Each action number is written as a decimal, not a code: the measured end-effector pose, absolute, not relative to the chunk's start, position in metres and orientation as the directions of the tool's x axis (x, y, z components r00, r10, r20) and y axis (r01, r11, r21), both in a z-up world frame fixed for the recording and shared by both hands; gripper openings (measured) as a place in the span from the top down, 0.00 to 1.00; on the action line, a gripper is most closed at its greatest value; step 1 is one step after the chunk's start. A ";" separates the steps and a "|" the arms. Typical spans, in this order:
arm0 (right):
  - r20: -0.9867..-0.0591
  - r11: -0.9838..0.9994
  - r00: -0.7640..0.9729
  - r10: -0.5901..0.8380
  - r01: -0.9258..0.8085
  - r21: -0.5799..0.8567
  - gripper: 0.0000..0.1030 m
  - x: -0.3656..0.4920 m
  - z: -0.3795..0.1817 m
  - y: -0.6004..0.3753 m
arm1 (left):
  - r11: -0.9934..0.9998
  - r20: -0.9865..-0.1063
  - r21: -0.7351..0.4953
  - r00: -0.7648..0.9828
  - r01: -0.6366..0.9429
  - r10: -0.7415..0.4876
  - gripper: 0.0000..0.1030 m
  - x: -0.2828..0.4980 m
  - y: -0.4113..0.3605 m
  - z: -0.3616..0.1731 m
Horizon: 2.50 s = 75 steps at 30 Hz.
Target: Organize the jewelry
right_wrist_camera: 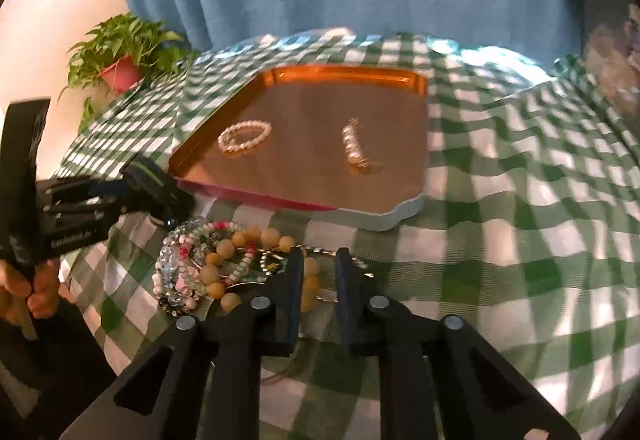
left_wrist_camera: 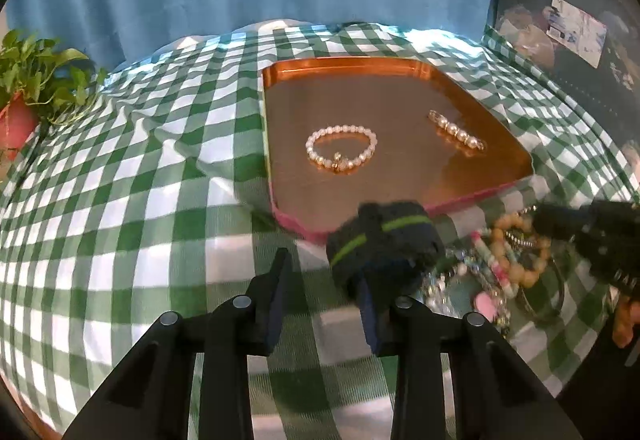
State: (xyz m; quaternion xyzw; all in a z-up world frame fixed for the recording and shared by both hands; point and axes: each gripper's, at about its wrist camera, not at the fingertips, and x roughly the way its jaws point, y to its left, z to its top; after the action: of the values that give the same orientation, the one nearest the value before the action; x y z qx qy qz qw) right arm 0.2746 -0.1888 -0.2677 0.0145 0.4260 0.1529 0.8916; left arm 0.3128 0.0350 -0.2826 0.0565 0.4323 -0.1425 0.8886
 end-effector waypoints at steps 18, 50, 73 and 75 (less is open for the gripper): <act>-0.739 0.938 0.577 0.347 -0.229 0.261 0.89 0.281 -0.274 -0.193 | 0.881 -0.756 -0.403 0.453 0.247 -0.472 0.89 0.319 0.063 -0.272; -0.783 0.982 0.598 0.173 -0.163 0.093 0.83 0.238 -0.280 -0.235 | 0.960 -0.856 -0.141 0.458 0.243 -0.242 0.34 0.260 0.054 -0.285; -0.719 0.993 0.688 0.097 -0.121 0.018 0.90 0.231 -0.251 -0.217 | 0.937 -0.798 -0.278 0.492 0.212 -0.348 0.92 0.267 0.045 -0.250; -0.705 0.990 0.702 0.097 -0.138 -0.002 0.90 0.225 -0.243 -0.207 | 0.940 -0.799 -0.283 0.496 0.189 -0.340 0.92 0.267 0.046 -0.246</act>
State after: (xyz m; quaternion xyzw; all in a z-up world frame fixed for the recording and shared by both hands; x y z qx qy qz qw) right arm 0.2251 -0.2068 -0.2430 -0.0271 0.3805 0.0636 0.9222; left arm 0.2673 0.0458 -0.2459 -0.0791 0.4782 -0.1535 0.8611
